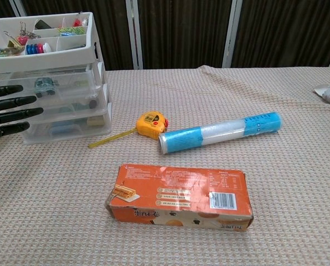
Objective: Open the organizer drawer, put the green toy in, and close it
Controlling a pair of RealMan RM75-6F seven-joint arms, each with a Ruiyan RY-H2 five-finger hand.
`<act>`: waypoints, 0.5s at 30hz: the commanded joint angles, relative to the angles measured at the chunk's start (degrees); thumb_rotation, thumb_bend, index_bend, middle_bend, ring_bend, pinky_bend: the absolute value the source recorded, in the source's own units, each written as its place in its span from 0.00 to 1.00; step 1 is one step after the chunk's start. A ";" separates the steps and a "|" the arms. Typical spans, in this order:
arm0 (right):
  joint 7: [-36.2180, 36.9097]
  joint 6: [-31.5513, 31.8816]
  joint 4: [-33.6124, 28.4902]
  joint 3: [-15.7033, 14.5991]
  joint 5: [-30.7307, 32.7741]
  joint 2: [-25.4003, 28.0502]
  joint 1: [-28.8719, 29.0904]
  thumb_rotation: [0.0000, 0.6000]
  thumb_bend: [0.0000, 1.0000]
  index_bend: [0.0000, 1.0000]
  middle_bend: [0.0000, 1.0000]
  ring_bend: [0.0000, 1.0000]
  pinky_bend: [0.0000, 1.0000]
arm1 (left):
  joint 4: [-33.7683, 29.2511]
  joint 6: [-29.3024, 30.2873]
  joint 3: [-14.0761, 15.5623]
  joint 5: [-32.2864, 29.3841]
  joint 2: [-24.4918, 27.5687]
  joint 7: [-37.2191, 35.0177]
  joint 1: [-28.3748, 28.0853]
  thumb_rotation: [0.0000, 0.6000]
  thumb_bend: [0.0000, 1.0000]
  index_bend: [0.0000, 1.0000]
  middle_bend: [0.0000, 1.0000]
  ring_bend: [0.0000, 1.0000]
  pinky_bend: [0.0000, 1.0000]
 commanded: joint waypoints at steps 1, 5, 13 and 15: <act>-0.09 -0.06 -0.03 -0.06 -0.04 -0.03 0.00 1.00 0.00 0.10 0.00 0.00 0.02 | 0.92 -0.22 -0.48 -1.12 -0.41 -0.53 -0.14 1.00 0.92 0.25 0.10 0.09 0.14; -0.17 -0.05 -0.10 -0.08 -0.10 -0.03 -0.01 1.00 0.00 0.10 0.00 0.00 0.02 | 2.25 -0.84 -1.20 -3.06 -0.82 -1.33 -0.30 1.00 0.92 0.25 0.10 0.09 0.14; -0.24 -0.26 -0.08 -0.07 0.10 -0.05 0.03 1.00 0.01 0.10 0.00 0.00 0.02 | 4.83 -1.51 -2.36 -6.87 -1.57 -3.55 -0.38 1.00 0.92 0.25 0.10 0.09 0.14; -0.24 -0.32 -0.08 -0.09 0.10 -0.04 0.04 1.00 0.00 0.10 0.00 0.00 0.02 | 5.20 -1.54 -2.37 -7.15 -1.63 -3.77 -0.36 1.00 0.92 0.25 0.10 0.09 0.14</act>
